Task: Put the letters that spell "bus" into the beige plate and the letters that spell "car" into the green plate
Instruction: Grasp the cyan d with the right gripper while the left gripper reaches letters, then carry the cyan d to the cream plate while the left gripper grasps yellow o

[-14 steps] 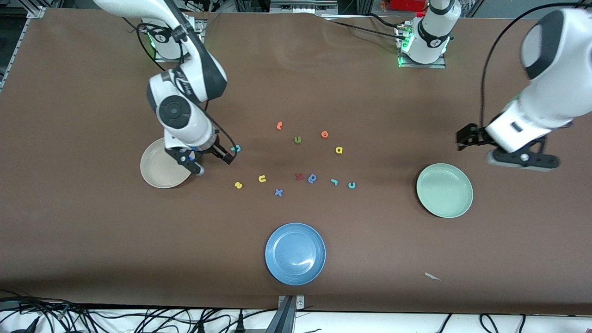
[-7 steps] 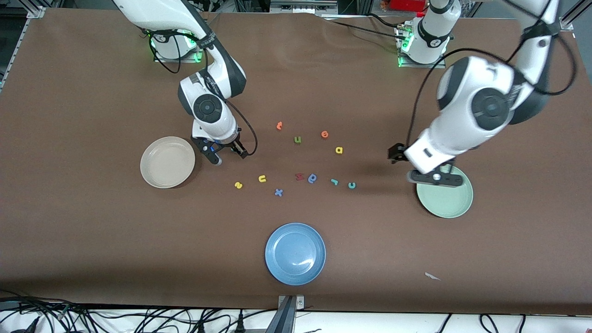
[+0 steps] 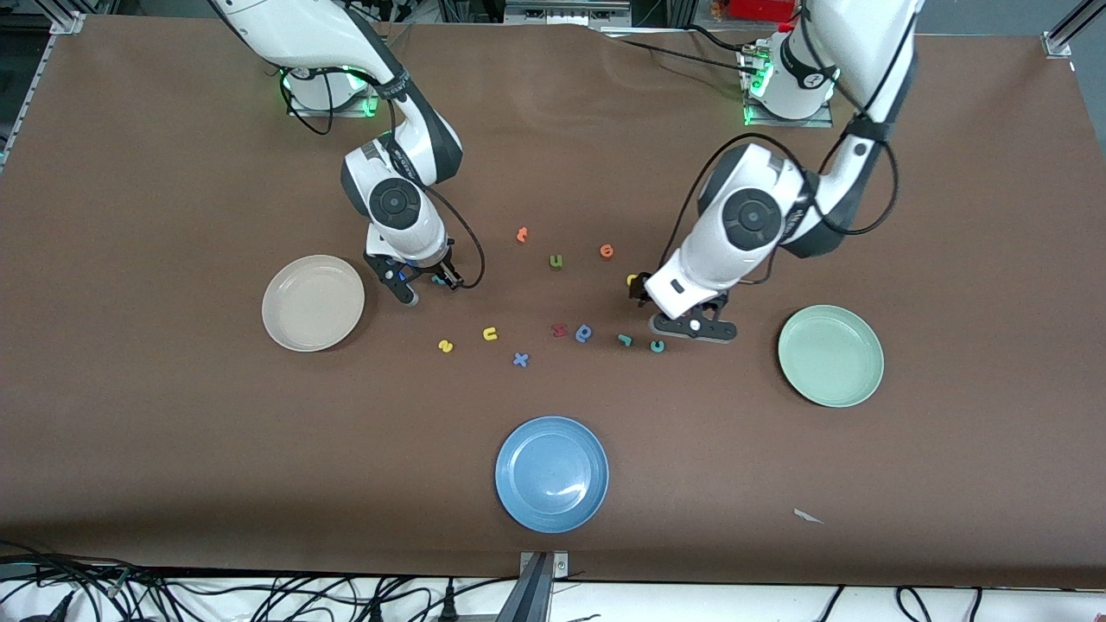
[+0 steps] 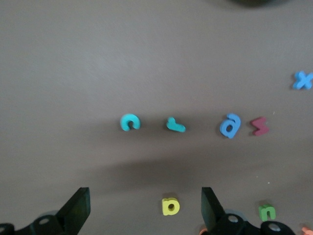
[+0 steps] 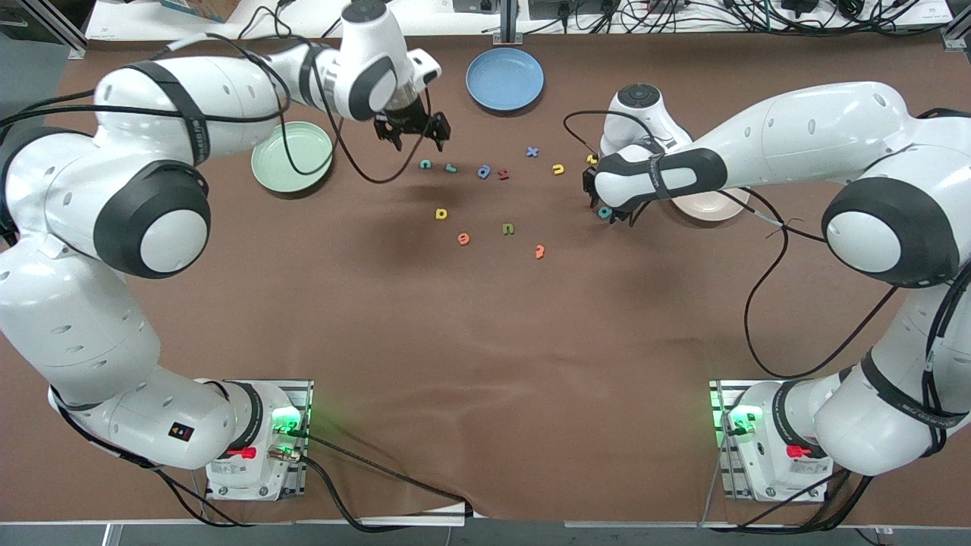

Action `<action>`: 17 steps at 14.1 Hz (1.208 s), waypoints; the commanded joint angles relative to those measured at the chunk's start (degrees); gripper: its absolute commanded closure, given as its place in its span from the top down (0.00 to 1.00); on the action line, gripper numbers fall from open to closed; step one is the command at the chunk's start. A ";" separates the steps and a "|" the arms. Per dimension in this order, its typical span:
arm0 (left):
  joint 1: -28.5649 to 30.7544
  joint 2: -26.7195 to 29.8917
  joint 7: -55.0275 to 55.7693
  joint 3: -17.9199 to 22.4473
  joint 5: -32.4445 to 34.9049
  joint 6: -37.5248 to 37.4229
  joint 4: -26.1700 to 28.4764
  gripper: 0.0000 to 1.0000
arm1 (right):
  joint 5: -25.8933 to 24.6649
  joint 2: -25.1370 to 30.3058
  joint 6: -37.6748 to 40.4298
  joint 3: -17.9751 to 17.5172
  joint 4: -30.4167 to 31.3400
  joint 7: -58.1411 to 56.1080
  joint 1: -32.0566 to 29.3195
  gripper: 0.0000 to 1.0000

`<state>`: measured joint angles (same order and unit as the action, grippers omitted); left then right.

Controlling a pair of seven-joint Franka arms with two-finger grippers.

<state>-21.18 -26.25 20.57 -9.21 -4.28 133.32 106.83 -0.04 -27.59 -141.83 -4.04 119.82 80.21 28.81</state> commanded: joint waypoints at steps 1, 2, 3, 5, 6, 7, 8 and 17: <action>-1.93 -0.46 1.57 0.25 0.24 5.27 3.64 1.00 | -0.66 -0.44 -1.60 0.70 0.32 1.18 0.89 0.61; -2.89 -0.56 2.01 0.34 0.24 5.98 4.69 1.00 | -0.66 -0.53 -1.69 0.70 0.32 1.18 0.89 0.58; -3.51 -0.56 2.28 0.42 0.85 6.08 5.49 1.00 | -0.66 -0.53 -1.69 0.70 0.32 1.18 0.89 0.50; -3.69 -1.08 3.94 0.25 3.13 6.08 6.02 1.00 | -0.66 -0.71 -1.69 0.79 0.32 1.18 0.89 0.28; -3.96 -1.78 4.73 0.25 4.27 6.17 6.02 1.00 | -0.66 -0.97 -1.69 0.79 0.32 1.18 0.89 0.26; -4.22 -2.31 5.44 0.25 4.63 6.25 6.02 1.00 | -0.75 -1.06 -1.69 0.79 0.32 1.18 0.89 0.26; -4.48 -3.01 5.79 0.25 4.63 6.34 6.02 1.00 | -0.84 -1.32 -1.78 0.79 0.32 1.18 0.89 0.26; -6.07 -5.83 9.22 0.16 4.63 7.66 6.02 0.79 | -1.72 4.12 7.69 2.71 -3.01 -1.35 0.81 0.24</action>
<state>-26.70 -32.16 27.35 -9.24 -1.18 140.43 112.71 -0.70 -26.58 -139.38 -3.27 118.08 80.05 28.91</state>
